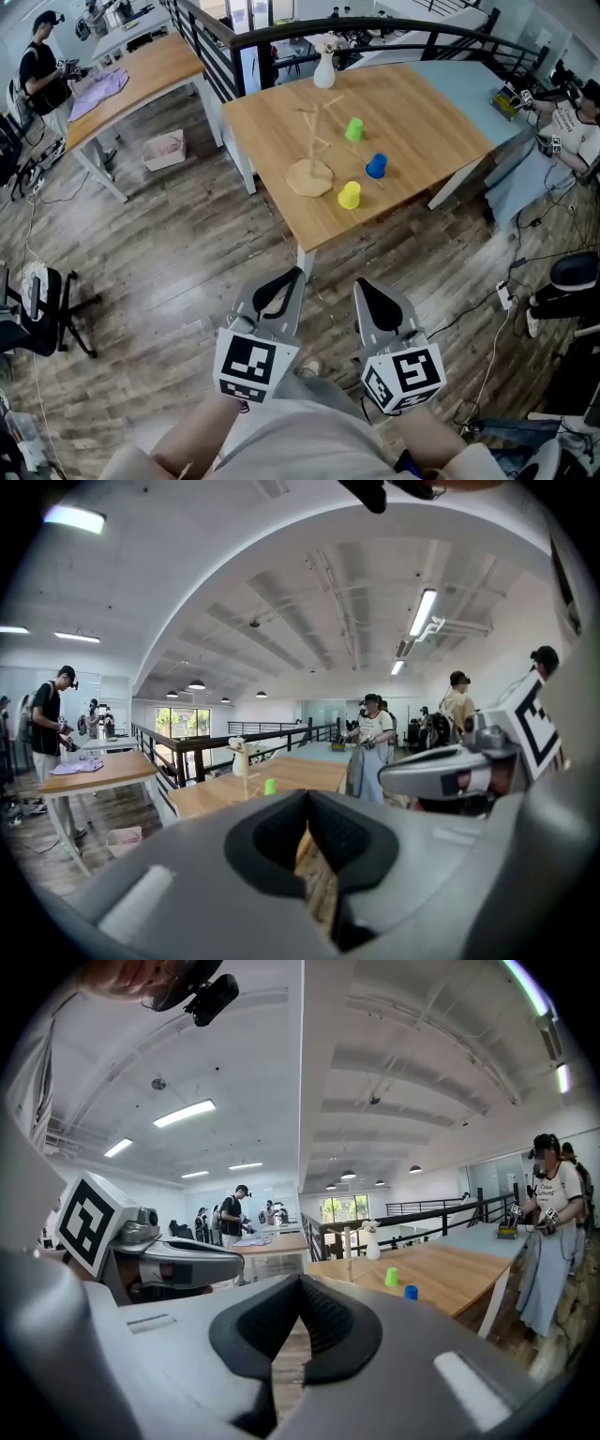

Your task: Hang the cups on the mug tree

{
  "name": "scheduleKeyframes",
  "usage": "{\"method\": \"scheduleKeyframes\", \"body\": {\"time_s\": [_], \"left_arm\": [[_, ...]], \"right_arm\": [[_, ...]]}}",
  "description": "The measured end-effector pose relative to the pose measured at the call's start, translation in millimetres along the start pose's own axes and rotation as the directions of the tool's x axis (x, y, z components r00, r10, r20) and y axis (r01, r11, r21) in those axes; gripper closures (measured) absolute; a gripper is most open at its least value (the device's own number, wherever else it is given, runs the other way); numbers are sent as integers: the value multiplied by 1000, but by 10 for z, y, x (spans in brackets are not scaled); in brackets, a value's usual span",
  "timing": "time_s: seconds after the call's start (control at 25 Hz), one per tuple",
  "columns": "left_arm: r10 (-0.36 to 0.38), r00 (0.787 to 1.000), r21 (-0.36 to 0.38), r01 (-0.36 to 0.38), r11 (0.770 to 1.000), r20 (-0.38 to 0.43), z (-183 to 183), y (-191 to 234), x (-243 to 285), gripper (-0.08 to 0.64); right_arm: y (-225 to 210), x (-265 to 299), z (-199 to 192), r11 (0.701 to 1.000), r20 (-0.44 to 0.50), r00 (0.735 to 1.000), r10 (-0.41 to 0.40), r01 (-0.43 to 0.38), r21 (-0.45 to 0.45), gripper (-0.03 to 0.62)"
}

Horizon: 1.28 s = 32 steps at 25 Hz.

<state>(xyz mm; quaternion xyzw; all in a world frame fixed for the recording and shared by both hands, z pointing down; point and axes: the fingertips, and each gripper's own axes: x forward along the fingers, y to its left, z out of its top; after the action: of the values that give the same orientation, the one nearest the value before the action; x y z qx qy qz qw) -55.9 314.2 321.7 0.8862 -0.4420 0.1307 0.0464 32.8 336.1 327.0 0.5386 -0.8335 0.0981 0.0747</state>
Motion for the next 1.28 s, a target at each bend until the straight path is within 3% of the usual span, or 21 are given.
{"method": "scheduleKeyframes", "body": {"time_s": [0.4,0.72,1.28], "left_arm": [[30,999,-21,-30,999,-15,-87,55,146,557],[-6,1000,-27,5,1000,-18,-61,187,513,557],[-58,997,-41,57,998,-40,-42,771,1395,557]], "right_arm": [[-103,144,-64,1000,-11,1000,17,-17,9,592],[-245,432,-26,1000,-18,1000,1,-1,11,592],[-559,1428,87,1000,-45,999,-12,13,13,592]]}}
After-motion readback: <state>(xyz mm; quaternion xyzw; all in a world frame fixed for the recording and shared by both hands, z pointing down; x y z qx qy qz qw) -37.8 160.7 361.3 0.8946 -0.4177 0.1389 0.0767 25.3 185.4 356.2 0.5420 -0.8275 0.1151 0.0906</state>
